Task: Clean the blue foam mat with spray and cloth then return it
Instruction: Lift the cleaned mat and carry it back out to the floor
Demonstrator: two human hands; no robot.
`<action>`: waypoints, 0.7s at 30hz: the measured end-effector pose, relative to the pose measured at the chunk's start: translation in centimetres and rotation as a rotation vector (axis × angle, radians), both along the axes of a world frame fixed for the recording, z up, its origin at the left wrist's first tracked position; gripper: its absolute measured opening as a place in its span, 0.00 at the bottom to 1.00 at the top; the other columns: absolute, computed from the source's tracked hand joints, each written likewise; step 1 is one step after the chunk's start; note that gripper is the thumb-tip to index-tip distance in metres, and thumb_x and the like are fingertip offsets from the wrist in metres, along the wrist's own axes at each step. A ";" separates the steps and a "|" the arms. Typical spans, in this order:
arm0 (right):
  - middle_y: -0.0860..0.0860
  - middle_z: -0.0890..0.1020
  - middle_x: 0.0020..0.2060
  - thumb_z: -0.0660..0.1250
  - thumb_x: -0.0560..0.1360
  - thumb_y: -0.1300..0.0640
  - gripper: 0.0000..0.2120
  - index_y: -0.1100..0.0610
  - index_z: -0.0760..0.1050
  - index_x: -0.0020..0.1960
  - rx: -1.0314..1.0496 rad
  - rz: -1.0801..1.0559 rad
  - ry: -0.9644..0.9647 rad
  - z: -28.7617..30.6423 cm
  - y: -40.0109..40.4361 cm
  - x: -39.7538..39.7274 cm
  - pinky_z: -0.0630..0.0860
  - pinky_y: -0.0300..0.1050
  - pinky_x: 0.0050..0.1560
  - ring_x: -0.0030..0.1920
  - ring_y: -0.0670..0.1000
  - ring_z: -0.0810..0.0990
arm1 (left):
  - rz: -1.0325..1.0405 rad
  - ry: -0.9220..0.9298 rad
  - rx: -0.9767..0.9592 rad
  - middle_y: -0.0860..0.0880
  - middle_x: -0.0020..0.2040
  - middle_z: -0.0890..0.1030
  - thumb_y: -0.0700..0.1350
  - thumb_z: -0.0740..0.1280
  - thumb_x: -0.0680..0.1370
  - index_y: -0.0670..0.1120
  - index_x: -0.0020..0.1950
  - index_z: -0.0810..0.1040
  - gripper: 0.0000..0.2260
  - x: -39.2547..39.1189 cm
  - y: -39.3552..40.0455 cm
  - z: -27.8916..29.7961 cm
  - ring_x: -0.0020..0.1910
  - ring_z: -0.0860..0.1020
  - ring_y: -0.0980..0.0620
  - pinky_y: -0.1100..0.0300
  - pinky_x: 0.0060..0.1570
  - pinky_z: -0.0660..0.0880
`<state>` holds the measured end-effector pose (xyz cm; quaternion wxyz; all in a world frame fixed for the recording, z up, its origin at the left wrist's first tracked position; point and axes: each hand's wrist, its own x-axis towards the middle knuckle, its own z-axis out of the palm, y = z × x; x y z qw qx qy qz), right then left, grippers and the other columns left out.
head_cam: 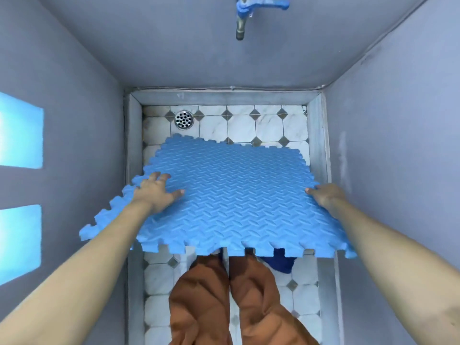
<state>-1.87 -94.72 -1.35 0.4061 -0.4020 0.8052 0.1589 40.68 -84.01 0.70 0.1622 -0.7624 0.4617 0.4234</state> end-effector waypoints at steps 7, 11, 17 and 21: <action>0.59 0.78 0.63 0.72 0.73 0.45 0.27 0.62 0.75 0.65 0.093 0.042 0.065 -0.8 -0.9 0.6 0.74 0.49 0.59 0.62 0.60 0.77 | -0.404 0.463 -0.075 0.51 0.79 0.48 0.81 0.53 0.60 0.60 0.78 0.48 0.50 -13.0 5.0 5.4 0.78 0.45 0.52 0.49 0.75 0.41; 0.58 0.74 0.68 0.65 0.78 0.45 0.27 0.61 0.71 0.69 0.135 0.187 0.095 1.1 -1.5 0.9 0.71 0.47 0.62 0.67 0.60 0.74 | -0.494 0.406 -0.194 0.48 0.79 0.47 0.63 0.59 0.77 0.55 0.79 0.44 0.36 -14.5 5.9 4.8 0.78 0.45 0.49 0.52 0.76 0.43; 0.51 0.61 0.77 0.51 0.75 0.30 0.35 0.44 0.55 0.78 0.198 0.469 0.234 5.4 3.2 -3.9 0.62 0.57 0.70 0.74 0.60 0.62 | -0.457 0.365 -0.261 0.48 0.79 0.46 0.50 0.56 0.82 0.52 0.78 0.41 0.31 -21.3 8.9 4.1 0.78 0.42 0.50 0.53 0.75 0.39; 0.55 0.58 0.77 0.47 0.74 0.29 0.38 0.47 0.55 0.78 0.134 0.506 0.207 6.6 5.0 -4.8 0.65 0.57 0.70 0.73 0.62 0.63 | -0.438 0.296 -0.277 0.49 0.79 0.48 0.47 0.58 0.81 0.51 0.79 0.45 0.30 -22.3 5.1 3.6 0.78 0.46 0.51 0.55 0.76 0.43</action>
